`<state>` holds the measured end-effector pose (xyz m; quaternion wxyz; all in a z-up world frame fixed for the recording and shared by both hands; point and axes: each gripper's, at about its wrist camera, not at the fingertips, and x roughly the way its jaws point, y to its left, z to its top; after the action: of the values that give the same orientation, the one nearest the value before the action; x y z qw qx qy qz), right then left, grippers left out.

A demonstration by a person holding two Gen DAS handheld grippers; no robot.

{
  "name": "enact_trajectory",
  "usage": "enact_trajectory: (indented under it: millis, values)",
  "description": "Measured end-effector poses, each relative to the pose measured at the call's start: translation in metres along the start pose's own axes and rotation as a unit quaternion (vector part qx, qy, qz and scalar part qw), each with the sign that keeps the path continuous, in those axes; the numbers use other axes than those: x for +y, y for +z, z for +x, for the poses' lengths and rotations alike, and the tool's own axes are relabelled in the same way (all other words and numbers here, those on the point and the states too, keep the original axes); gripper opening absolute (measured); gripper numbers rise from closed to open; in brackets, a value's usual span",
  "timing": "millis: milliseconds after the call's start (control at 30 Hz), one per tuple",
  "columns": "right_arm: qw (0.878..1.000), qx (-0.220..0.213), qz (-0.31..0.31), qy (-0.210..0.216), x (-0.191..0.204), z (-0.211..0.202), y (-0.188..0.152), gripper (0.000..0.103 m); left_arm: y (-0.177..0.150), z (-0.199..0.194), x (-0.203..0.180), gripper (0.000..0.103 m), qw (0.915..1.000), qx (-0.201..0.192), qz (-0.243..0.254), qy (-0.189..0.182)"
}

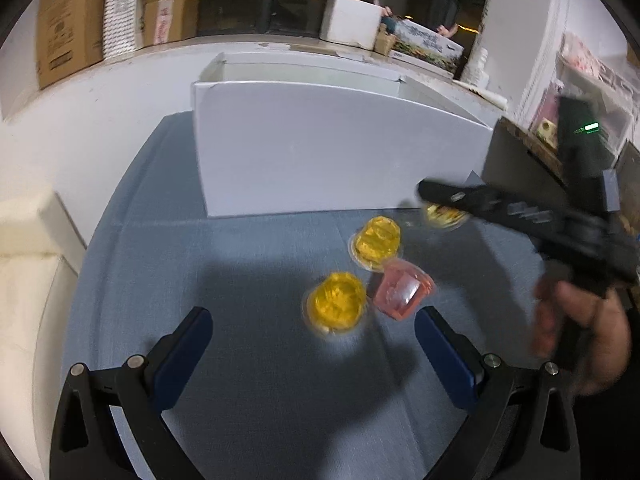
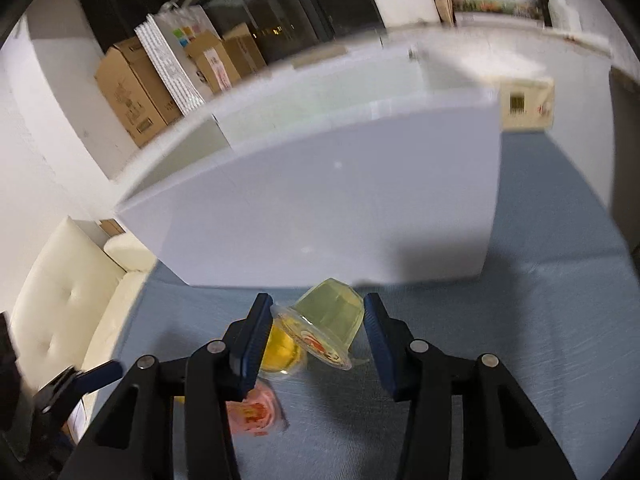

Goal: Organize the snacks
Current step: 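Grasp a labelled pale jelly cup with the right tool while the left grasps a yellow cup, then carry both jelly cups into the white box and open both tools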

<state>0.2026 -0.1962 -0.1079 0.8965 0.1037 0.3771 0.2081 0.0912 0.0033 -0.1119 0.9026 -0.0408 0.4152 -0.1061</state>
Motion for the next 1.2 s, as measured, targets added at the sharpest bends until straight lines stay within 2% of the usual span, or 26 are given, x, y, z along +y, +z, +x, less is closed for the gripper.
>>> enact_trajectory:
  millis: [100,200,367,433,500,567,600,633,833,933,1100,1200]
  values:
    - [1.0,-0.027,-0.002,0.011,0.002,-0.028,0.001,0.051,0.006,0.016,-0.001,0.103,0.9995,0.013,0.025,0.015]
    - [0.999,-0.05,-0.008,0.017,0.003,-0.055,-0.002,0.051,0.008,0.029,0.001,0.103,0.9991,0.026,0.03,0.011]
    - [0.997,-0.07,-0.011,0.016,0.002,-0.08,-0.008,0.051,0.007,0.036,0.002,0.101,0.9992,0.024,0.032,-0.008]
    - [0.997,-0.071,-0.012,0.016,0.001,-0.083,-0.011,0.051,0.006,0.038,0.003,0.093,0.999,0.024,0.03,-0.023]
    - [0.997,-0.069,-0.014,0.017,0.002,-0.083,-0.011,0.051,0.007,0.041,0.002,0.051,0.9987,0.031,0.035,-0.022]
    - [0.997,-0.067,-0.017,0.017,0.002,-0.082,-0.012,0.051,0.006,0.041,0.001,0.045,0.9985,0.031,0.044,-0.011]
    - [0.997,-0.067,-0.017,0.018,0.002,-0.084,-0.013,0.051,0.006,0.037,-0.001,0.042,0.9986,0.029,0.04,-0.02]
    - [0.997,-0.066,-0.017,0.019,0.002,-0.084,-0.013,0.051,0.005,0.034,0.001,0.042,0.9986,0.027,0.034,-0.03]
    - [0.998,-0.063,-0.024,0.019,0.005,-0.085,-0.017,0.051,0.0,0.008,0.005,0.042,0.9989,-0.006,0.022,-0.041]
    - [0.998,-0.061,-0.026,0.019,0.006,-0.084,-0.018,0.051,0.004,-0.014,0.008,0.041,0.9981,-0.035,0.014,-0.048]
    - [0.997,-0.062,-0.033,0.02,0.01,-0.084,-0.017,0.051,0.018,-0.038,0.006,0.041,0.9963,-0.069,0.024,-0.045]
    - [0.997,-0.061,-0.035,0.021,0.011,-0.084,-0.017,0.051,0.021,-0.042,0.007,0.041,0.9958,-0.072,0.027,-0.049]
